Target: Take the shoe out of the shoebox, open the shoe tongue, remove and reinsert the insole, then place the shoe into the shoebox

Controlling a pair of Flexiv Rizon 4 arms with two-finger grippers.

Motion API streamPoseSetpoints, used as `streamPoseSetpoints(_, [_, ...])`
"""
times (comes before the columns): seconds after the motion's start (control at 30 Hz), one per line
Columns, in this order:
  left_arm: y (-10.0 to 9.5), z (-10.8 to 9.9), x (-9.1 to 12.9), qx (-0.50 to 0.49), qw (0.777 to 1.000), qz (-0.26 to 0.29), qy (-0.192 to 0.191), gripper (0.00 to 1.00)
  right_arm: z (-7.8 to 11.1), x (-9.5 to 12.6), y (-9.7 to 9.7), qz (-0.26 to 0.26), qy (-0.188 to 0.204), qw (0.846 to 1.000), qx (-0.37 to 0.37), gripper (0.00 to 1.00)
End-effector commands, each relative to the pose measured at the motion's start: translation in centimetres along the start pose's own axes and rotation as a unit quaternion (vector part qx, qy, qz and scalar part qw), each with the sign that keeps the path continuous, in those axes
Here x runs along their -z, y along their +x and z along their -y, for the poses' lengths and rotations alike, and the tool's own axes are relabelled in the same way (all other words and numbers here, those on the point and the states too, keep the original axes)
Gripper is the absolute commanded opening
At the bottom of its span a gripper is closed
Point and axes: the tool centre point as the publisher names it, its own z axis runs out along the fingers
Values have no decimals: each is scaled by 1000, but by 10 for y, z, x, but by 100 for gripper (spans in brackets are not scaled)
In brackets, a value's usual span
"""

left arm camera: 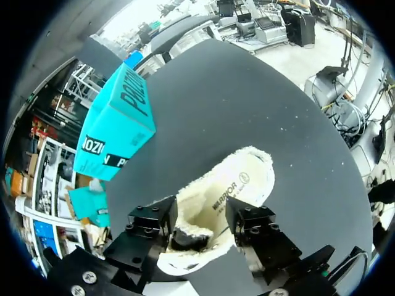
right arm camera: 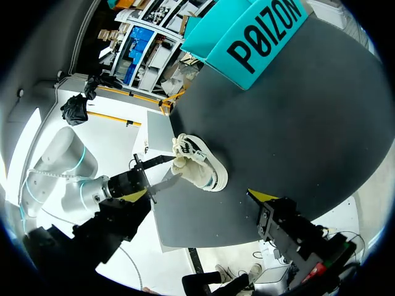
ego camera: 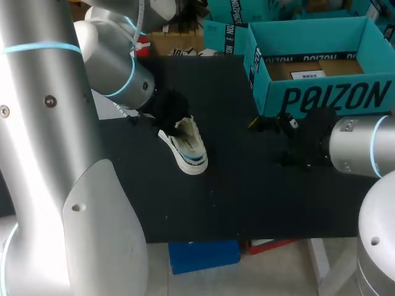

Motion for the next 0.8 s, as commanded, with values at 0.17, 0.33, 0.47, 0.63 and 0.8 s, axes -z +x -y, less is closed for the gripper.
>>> streamPoseSetpoints(0.17, [-2,-4,-4,19,990,-143,-2,100,-2,4,-5,-5,15,1000,-4,100])
streamPoseSetpoints(0.33, [-2,-15,-20,129,982,-139,19,100,-2,4,-5,-5,15,1000,-4,100])
streamPoseSetpoints(0.47, [-5,-23,-29,225,965,-132,39,100,-2,4,-5,-5,15,1000,-4,100])
streamPoseSetpoints(0.63, [-1,-23,-34,227,965,-127,40,100,-2,4,-5,-5,15,1000,-4,100])
streamPoseSetpoints(0.8, [-2,-21,-38,224,969,-107,19,100,-2,4,-5,-5,15,1000,-4,100])
